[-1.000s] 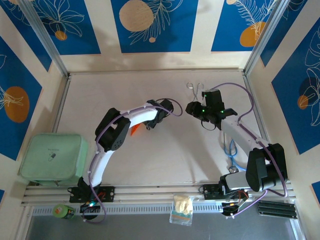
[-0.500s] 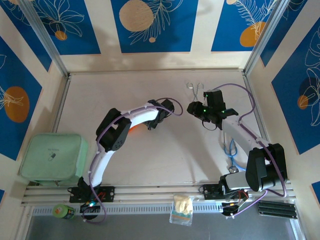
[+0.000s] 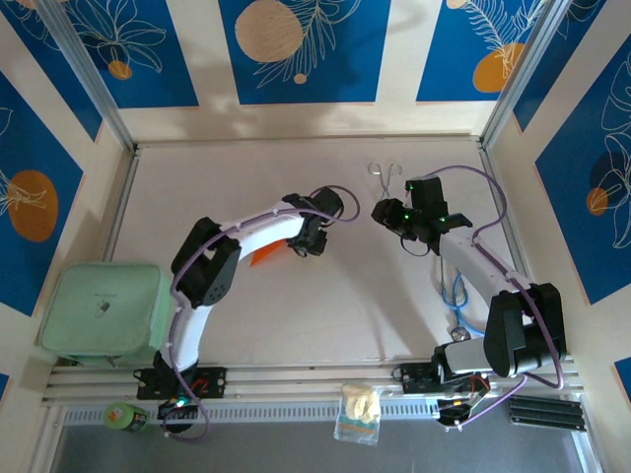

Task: Fold a paper plane with a square sheet of paper (pick it up from the middle)
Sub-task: Turn over the paper at the center of the table, then move the paper to the center of the table.

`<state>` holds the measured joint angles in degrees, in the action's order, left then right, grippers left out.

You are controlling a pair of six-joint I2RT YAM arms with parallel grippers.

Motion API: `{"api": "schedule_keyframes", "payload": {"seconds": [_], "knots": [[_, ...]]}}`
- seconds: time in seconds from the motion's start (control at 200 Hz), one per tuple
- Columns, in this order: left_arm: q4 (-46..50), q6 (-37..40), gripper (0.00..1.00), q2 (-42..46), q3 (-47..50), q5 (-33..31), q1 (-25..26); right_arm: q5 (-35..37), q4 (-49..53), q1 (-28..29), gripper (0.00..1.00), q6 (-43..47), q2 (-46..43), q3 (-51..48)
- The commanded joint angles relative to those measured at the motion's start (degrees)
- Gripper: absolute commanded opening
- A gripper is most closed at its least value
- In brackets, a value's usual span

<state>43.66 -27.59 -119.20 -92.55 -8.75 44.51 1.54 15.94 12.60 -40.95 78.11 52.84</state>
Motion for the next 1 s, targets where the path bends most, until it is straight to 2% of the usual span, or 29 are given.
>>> {"api": "schedule_keyframes", "payload": {"seconds": [0.0,0.085,0.205,0.265,0.34,0.505,0.605,0.705,0.89,0.995], "knots": [[-7.40,-4.09,0.43,6.79,4.29,15.06,0.35,0.35,-0.28,-0.18,0.49,-0.97,0.61,-0.37],[-10.13,-4.94,0.49,11.76,7.97,14.88,0.15,0.08,-0.47,-0.07,0.50,-1.19,0.95,-0.20],[-11.79,-4.49,0.57,17.89,12.89,8.61,-1.11,-2.27,-1.37,0.11,0.52,-1.03,1.54,-0.02],[-12.89,-4.88,0.59,19.86,15.75,6.62,-2.64,-4.93,-2.62,0.31,0.53,-0.46,2.03,-0.15],[-15.09,-6.04,0.60,21.31,19.42,7.17,-5.36,-6.53,-4.31,1.07,0.54,-0.62,2.38,-0.66],[-22.84,-10.32,0.60,20.23,25.87,15.10,-12.26,-6.64,-5.05,3.06,0.56,-1.50,3.76,-0.30],[-26.89,-12.47,0.58,18.07,27.79,16.92,-15.42,-6.26,-4.77,4.45,0.57,-1.76,4.97,0.36],[-28.55,-12.01,0.57,15.88,27.70,14.82,-16.52,-5.77,-4.35,5.55,0.57,-2.08,6.07,1.07],[-26.13,-9.60,0.56,12.45,25.95,9.30,-16.65,-5.70,-3.81,6.56,0.57,-2.29,7.65,2.09],[-25.03,-8.31,0.56,11.25,25.23,8.46,-16.65,-6.01,-3.61,6.87,0.56,-2.29,8.82,2.77]]}}
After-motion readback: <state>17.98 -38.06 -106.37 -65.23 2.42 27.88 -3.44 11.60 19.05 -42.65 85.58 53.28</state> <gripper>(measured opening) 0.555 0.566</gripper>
